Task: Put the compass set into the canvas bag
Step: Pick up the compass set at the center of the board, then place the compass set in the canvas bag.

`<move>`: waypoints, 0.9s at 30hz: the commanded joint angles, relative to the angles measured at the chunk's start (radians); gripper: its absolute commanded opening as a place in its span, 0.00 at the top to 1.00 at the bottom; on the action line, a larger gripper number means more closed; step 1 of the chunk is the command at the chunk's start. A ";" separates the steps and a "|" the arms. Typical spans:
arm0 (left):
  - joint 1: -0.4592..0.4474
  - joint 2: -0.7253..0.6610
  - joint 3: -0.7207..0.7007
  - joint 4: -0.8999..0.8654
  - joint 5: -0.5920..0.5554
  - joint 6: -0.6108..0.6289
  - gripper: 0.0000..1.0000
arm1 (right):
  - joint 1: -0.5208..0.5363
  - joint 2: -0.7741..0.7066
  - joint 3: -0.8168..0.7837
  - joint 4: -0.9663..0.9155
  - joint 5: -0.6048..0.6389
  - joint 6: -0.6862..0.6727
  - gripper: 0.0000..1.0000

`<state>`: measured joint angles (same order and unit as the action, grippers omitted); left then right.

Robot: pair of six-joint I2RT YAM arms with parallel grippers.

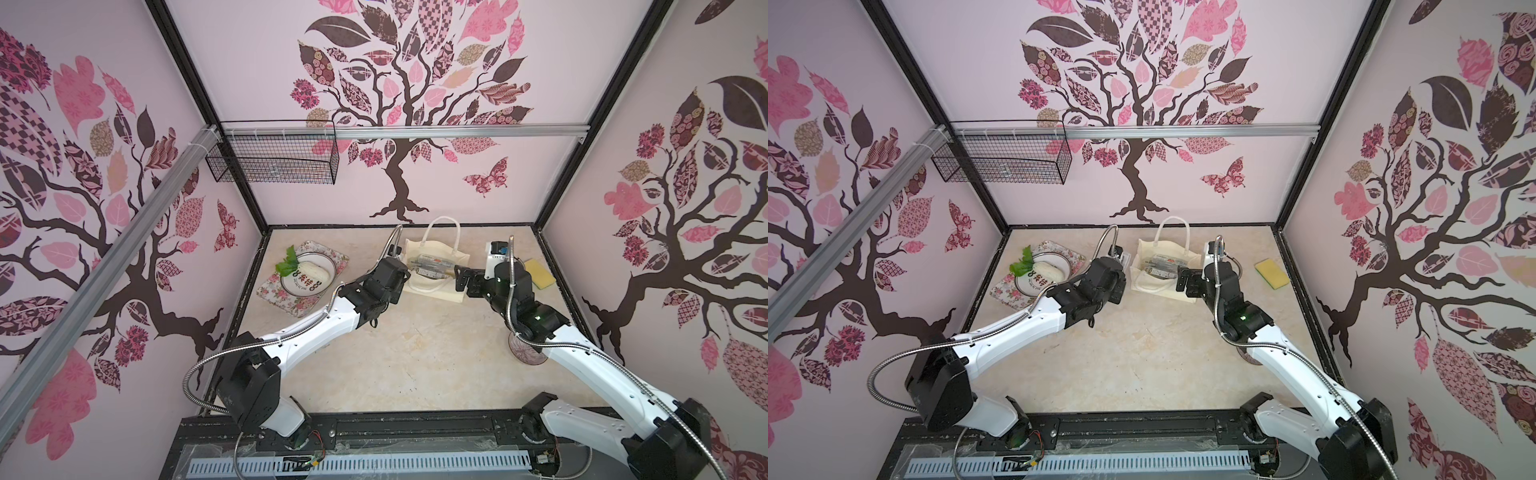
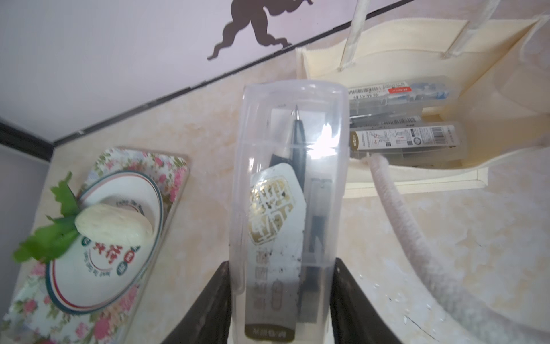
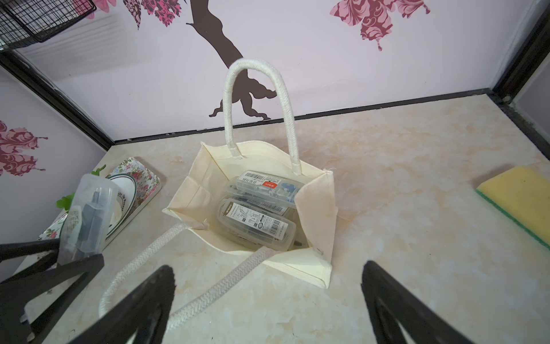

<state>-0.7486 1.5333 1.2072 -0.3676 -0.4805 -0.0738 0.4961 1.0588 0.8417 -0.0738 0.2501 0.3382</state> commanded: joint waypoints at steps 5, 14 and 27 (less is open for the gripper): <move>0.020 0.110 0.230 0.119 0.099 0.398 0.52 | -0.003 -0.063 -0.028 -0.005 0.020 0.047 0.00; 0.023 0.332 0.439 0.193 0.188 0.550 0.52 | -0.004 -0.177 -0.089 -0.028 -0.015 0.102 0.00; 0.020 0.521 0.473 0.277 0.234 0.645 0.51 | -0.003 -0.218 -0.087 -0.070 -0.037 0.106 0.00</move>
<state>-0.7292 2.0525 1.6196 -0.1448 -0.2653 0.5335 0.4961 0.8459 0.7380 -0.1291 0.2173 0.4419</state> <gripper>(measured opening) 0.494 0.997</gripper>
